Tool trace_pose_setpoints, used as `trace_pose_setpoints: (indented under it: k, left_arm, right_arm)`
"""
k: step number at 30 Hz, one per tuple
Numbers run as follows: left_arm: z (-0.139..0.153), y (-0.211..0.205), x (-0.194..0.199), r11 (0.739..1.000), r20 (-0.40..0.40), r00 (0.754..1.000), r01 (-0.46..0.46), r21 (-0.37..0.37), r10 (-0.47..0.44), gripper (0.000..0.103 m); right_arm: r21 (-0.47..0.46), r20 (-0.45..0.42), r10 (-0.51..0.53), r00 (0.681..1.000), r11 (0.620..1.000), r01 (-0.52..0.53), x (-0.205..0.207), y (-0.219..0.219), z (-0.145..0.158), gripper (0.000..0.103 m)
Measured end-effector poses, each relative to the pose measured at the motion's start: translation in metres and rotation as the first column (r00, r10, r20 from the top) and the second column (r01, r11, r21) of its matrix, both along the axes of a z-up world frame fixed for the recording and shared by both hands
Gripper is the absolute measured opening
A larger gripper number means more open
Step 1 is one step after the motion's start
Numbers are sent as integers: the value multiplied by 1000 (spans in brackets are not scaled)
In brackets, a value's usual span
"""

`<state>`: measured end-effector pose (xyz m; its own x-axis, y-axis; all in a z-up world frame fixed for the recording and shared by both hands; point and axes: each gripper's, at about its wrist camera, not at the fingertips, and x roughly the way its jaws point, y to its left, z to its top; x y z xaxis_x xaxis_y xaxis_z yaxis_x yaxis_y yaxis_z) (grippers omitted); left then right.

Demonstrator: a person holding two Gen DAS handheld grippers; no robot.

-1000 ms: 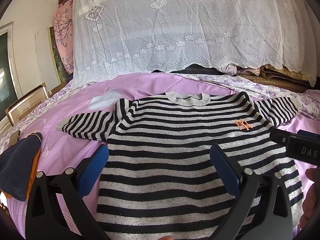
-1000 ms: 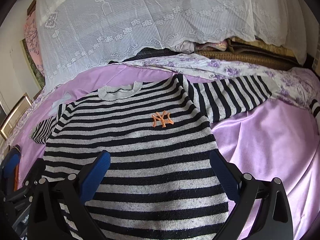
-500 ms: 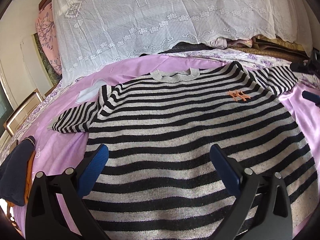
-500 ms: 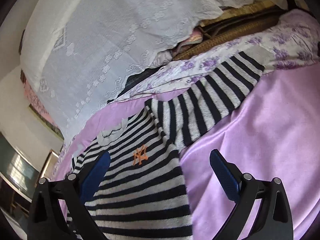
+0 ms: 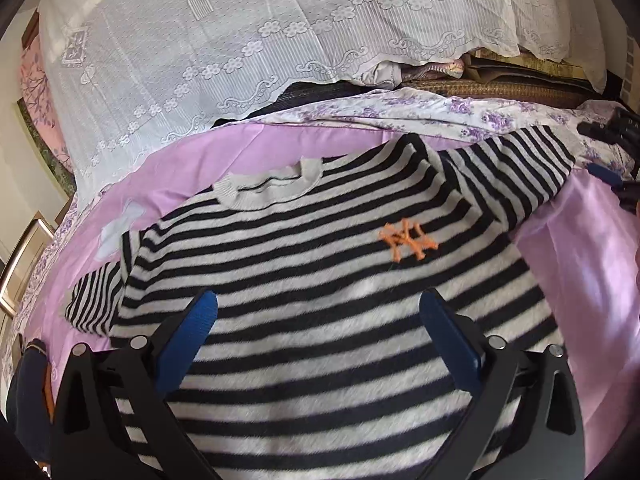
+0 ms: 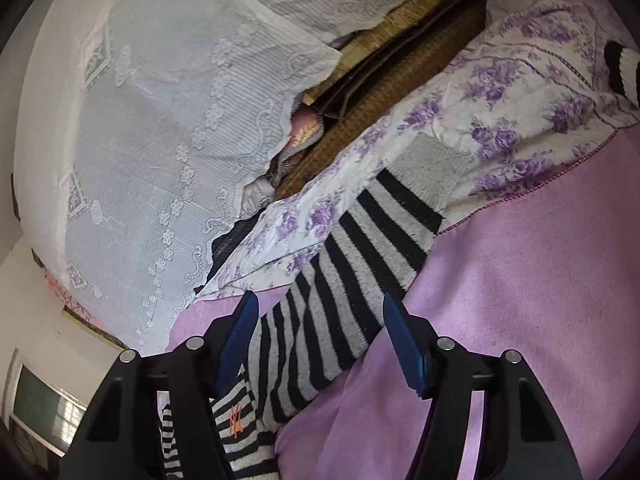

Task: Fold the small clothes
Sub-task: 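Move the right tool to a sleeve cuff and close on it, then lift the sleeve with the right tool and lay it across the sweater body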

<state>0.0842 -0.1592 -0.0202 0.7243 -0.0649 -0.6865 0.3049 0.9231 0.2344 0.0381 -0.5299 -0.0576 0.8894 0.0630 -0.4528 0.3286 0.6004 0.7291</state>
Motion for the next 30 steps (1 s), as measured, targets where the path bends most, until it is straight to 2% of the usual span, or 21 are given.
trace_pose_setpoints:
  k: [6,10,12,14,15,16,17,18,21,23,24,26,29,30]
  left_arm:
    - [-33,-52,53,998,-91,996,-30,-64,24,99]
    - [-75,-61,74,999,-174,984,-49,-23,44,99]
    - [-71,-51,77,993,-200,979,-54,-101,33,99]
    - [-76,-48,81,990,-227,973,-60,-127,29,99]
    - [-77,-49,82,990,-231,972,-61,-125,30,99]
    - [-77,-49,81,991,-226,974,-60,-123,30,99]
    - [-76,-49,80,991,-221,975,-58,-117,31,99]
    - [-75,-50,79,992,-217,976,-56,-113,31,99]
    - [-71,-47,77,990,-211,977,-54,-129,26,99]
    - [-68,-44,78,987,-203,978,-67,-146,36,99]
    - [-67,-43,80,986,-201,979,-76,-148,45,99]
    - [-64,-44,88,985,-207,976,-101,-139,71,99]
    - [-67,-46,100,982,-254,963,-131,-139,93,99]
    - [-73,-48,104,983,-277,957,-129,-129,89,99]
  right_arm:
    - [26,-45,-55,997,998,57,14,-32,-24,62]
    - [0,-60,-87,994,996,87,30,-47,-32,61]
    - [0,-73,-102,992,995,102,41,-54,-39,59]
    - [5,-80,-115,990,993,116,48,-59,-45,52]
    - [-1,-79,-112,991,994,112,51,-59,-46,43]
    - [-4,-75,-94,993,996,94,54,-59,-46,25]
    - [2,-72,-78,994,997,78,55,-58,-47,13]
    - [13,-57,-71,996,997,72,52,-57,-46,6]
    - [-6,49,-107,993,994,107,29,-52,-25,6]
    - [-79,93,-133,987,987,140,14,-48,-8,6]
    - [-97,82,-147,986,983,154,10,-47,-6,6]
    - [-108,-2,-186,983,977,185,8,-50,-20,6]
    - [-6,-128,-173,977,985,174,18,-64,-54,6]
    - [24,-132,-170,977,984,174,18,-68,-60,5]
